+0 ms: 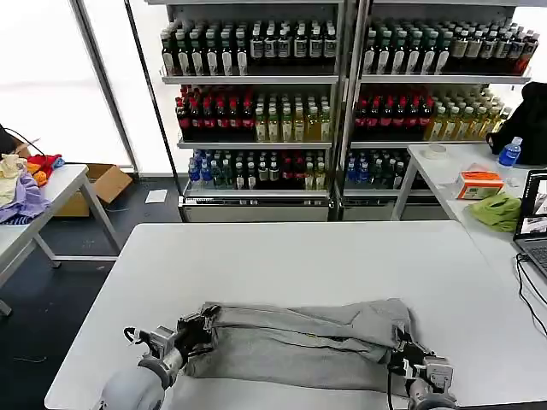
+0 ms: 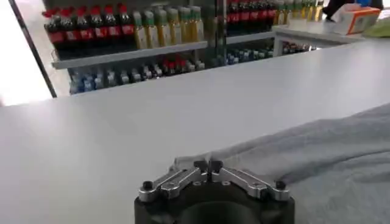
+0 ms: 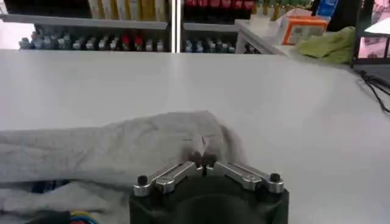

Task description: Fold and organize the clothes.

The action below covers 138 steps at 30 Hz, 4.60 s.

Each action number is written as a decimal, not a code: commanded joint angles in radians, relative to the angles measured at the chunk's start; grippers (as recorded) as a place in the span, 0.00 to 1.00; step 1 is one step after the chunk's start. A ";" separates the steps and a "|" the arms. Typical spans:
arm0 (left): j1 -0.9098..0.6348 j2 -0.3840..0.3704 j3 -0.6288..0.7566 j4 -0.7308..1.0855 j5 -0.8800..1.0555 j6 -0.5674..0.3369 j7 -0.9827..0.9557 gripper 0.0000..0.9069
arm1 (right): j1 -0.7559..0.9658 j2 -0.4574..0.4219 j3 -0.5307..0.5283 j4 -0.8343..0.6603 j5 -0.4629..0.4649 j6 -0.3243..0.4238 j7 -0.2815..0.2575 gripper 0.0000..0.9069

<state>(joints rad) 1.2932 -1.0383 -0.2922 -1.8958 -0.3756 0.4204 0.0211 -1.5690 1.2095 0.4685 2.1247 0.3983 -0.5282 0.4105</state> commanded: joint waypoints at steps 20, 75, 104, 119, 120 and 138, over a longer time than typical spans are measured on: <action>0.098 -0.160 -0.119 -0.131 0.022 0.067 -0.134 1.00 | -0.044 0.009 0.132 0.232 -0.088 0.078 -0.003 1.00; -0.019 0.273 -0.767 0.201 -0.046 -0.036 -0.035 0.00 | 0.159 -0.027 0.075 0.165 -0.053 0.005 0.021 1.00; -0.019 -0.051 0.015 -0.194 -0.054 0.112 -0.108 0.00 | -0.003 0.048 0.172 0.273 -0.090 0.001 0.039 1.00; -0.059 -0.059 0.032 -0.124 -0.096 0.120 -0.109 0.00 | -0.036 0.096 0.161 0.282 -0.133 0.012 0.036 1.00; -0.061 -0.065 0.033 -0.120 -0.092 0.120 -0.108 0.00 | -0.036 0.097 0.159 0.282 -0.133 0.013 0.039 1.00; -0.117 -0.168 0.021 -0.116 -0.323 0.048 -0.156 1.00 | -0.033 0.077 0.160 0.260 -0.126 0.024 0.028 1.00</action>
<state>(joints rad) 1.1968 -1.1726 -0.2565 -1.9708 -0.5566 0.4936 -0.1101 -1.5982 1.2862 0.6270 2.3892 0.2708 -0.5070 0.4402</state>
